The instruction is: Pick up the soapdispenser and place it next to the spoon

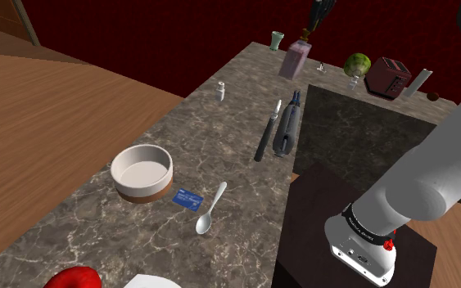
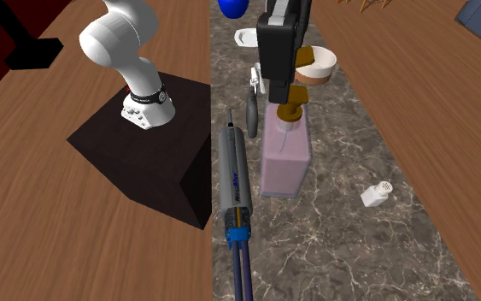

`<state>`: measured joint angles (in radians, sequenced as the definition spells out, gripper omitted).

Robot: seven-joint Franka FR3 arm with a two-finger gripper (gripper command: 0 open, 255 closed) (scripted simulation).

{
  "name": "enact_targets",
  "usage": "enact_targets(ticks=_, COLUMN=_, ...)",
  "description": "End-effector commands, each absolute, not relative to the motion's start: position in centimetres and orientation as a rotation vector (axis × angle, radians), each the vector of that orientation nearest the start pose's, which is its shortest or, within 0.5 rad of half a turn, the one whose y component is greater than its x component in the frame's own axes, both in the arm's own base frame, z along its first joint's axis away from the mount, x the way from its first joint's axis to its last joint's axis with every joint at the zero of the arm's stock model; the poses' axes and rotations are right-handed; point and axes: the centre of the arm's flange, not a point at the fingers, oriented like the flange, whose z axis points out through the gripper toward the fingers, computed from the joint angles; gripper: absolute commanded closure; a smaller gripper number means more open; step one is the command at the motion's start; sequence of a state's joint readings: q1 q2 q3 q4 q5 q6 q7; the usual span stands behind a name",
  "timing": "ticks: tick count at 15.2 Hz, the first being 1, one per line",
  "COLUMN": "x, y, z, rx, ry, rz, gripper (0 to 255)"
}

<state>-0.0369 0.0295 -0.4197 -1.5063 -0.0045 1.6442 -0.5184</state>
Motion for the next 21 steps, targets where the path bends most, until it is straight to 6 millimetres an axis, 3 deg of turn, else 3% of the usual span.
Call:
enact_targets(ticks=1, x=51.4, y=-24.8, z=65.8, rx=-3.203, ry=-0.100, rz=-0.145, gripper=255)
enact_targets(ticks=12, x=51.4, y=-24.8, z=71.4, rx=-3.203, ry=-0.100, rz=-0.145, gripper=255)
enact_targets(ticks=21, x=44.6, y=-15.1, z=71.4, rx=-3.203, ry=-0.100, rz=-0.145, gripper=255)
